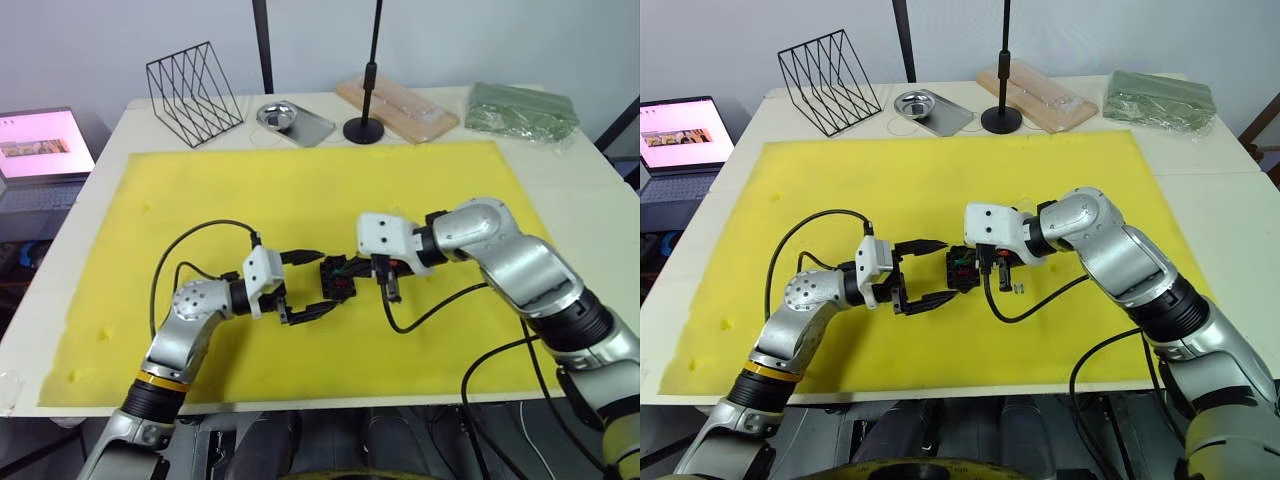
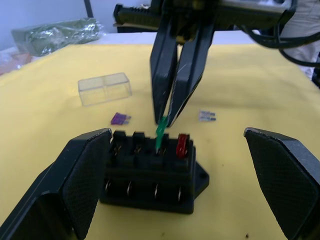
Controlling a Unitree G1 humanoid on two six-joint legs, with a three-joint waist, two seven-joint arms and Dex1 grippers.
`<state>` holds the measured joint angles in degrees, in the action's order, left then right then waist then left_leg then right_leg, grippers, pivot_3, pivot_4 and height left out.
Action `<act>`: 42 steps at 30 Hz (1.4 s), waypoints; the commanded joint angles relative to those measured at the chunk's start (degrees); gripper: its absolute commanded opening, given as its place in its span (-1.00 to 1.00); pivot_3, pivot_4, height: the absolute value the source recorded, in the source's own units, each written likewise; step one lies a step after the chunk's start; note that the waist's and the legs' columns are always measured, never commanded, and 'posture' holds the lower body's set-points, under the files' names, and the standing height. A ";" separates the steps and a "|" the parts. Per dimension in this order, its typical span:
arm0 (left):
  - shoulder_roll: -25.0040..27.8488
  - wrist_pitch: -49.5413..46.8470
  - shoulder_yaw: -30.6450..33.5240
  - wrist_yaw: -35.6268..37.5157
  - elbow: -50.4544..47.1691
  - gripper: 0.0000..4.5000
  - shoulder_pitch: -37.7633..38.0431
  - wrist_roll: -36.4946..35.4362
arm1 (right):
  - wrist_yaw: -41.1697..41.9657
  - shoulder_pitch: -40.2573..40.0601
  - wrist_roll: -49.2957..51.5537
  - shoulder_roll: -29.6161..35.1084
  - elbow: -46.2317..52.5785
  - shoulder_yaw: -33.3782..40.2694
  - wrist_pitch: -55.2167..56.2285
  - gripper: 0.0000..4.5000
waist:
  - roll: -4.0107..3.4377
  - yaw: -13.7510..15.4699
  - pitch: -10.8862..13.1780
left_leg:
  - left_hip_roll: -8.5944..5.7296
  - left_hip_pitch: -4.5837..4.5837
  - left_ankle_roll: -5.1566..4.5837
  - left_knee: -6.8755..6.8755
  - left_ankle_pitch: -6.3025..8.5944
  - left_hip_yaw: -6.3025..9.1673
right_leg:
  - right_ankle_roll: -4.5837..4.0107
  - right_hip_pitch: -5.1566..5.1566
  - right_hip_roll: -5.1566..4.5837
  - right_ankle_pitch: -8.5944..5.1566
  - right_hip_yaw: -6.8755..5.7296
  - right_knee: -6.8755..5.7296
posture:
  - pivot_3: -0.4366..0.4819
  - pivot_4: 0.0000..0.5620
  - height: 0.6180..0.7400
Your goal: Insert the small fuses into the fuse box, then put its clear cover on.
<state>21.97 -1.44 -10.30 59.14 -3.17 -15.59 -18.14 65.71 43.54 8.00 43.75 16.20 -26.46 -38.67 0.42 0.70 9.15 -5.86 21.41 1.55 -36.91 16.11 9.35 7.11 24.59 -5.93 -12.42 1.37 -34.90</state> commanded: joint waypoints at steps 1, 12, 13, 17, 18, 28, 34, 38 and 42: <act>0.16 -1.30 0.38 -0.53 -2.69 0.99 -0.88 -1.08 | 0.48 0.99 -0.68 -0.64 0.13 0.42 1.20 -1.00 | 0.00 0.01 0.00 | 0.00 0.00 0.00 0.00 0.00 0.00 | 0.00 0.00 0.00 0.00 0.00 0.00 | -0.05 -0.47 1.00; 0.32 -6.63 0.46 -2.63 -6.43 0.99 -2.88 -1.61 | 1.80 0.77 -1.31 -1.12 -0.73 0.44 1.96 -1.00 | 0.00 -0.01 0.00 | -0.01 0.00 0.01 -0.04 0.00 0.01 | 0.00 0.00 0.00 0.00 0.00 -0.04 | -0.05 -0.47 1.00; 0.36 -7.05 0.44 -2.81 -6.80 0.99 -2.91 -1.71 | 1.88 0.73 -1.31 -1.09 -0.65 0.49 1.91 -1.00 | 0.00 -0.01 0.00 | -0.01 0.00 0.01 -0.05 0.00 0.01 | 0.00 0.00 0.00 0.00 0.00 -0.04 | -0.05 -0.47 1.00; 0.37 -8.13 0.30 -3.34 -7.72 0.99 -3.14 -1.85 | 2.17 0.59 -1.25 -1.07 -0.42 0.61 1.70 -1.00 | 0.00 0.03 0.00 | -0.01 0.01 0.01 -0.05 -0.01 0.01 | 0.00 0.00 0.00 0.00 0.00 -0.04 | -0.05 -0.47 1.00; 0.35 -8.42 0.25 -3.46 -7.92 0.99 -3.23 -1.89 | 2.14 0.53 -1.24 -1.15 -0.42 0.63 1.63 -1.00 | 0.00 0.03 0.00 | -0.01 0.00 0.01 -0.06 -0.01 0.01 | 0.00 0.00 0.00 0.00 0.00 -0.04 | -0.05 -0.47 1.00; 0.73 -9.98 0.36 -3.79 -8.91 0.99 -3.43 -1.95 | 2.59 0.38 -2.78 -1.28 -1.67 -0.35 2.77 -1.00 | 0.00 0.00 0.00 | -0.01 0.00 0.02 -0.06 -0.01 0.01 | 0.00 0.00 0.00 0.00 0.00 -0.05 | -0.05 -0.47 1.00; 1.48 -8.83 -0.13 -3.10 -7.07 0.99 -2.22 -0.64 | 2.93 0.72 -3.57 -1.96 -2.74 -0.77 3.01 -1.00 | 0.00 0.00 0.00 | -0.01 0.00 0.05 -0.07 -0.02 0.01 | 0.00 0.00 0.00 0.00 0.00 -0.05 | -0.05 -0.47 1.00; 1.39 -7.78 -0.49 -2.96 -6.27 0.99 -1.54 -0.15 | 3.26 0.81 -3.87 -2.17 -2.94 -0.86 2.91 -1.00 | 0.00 0.01 0.00 | -0.01 0.00 0.04 -0.07 -0.02 0.01 | 0.00 0.00 0.00 0.00 0.00 -0.05 | -0.05 -0.47 1.00; 1.42 -6.58 -0.91 -2.41 -5.23 0.99 -0.87 0.55 | 3.27 0.80 -4.16 -2.54 -3.50 -0.92 2.96 -1.00 | 0.00 -0.01 0.00 | -0.01 0.00 0.04 -0.07 -0.02 0.01 | 0.00 0.00 0.00 0.00 0.00 -0.05 | -0.05 -0.47 1.00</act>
<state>23.21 -9.38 -10.74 56.36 -7.77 -16.54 -17.80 68.88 43.53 4.55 41.53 12.30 -27.50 -36.20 0.42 0.69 9.15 -5.87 21.41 1.58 -36.97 16.09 9.36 7.11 24.59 -5.93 -12.42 1.37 -34.95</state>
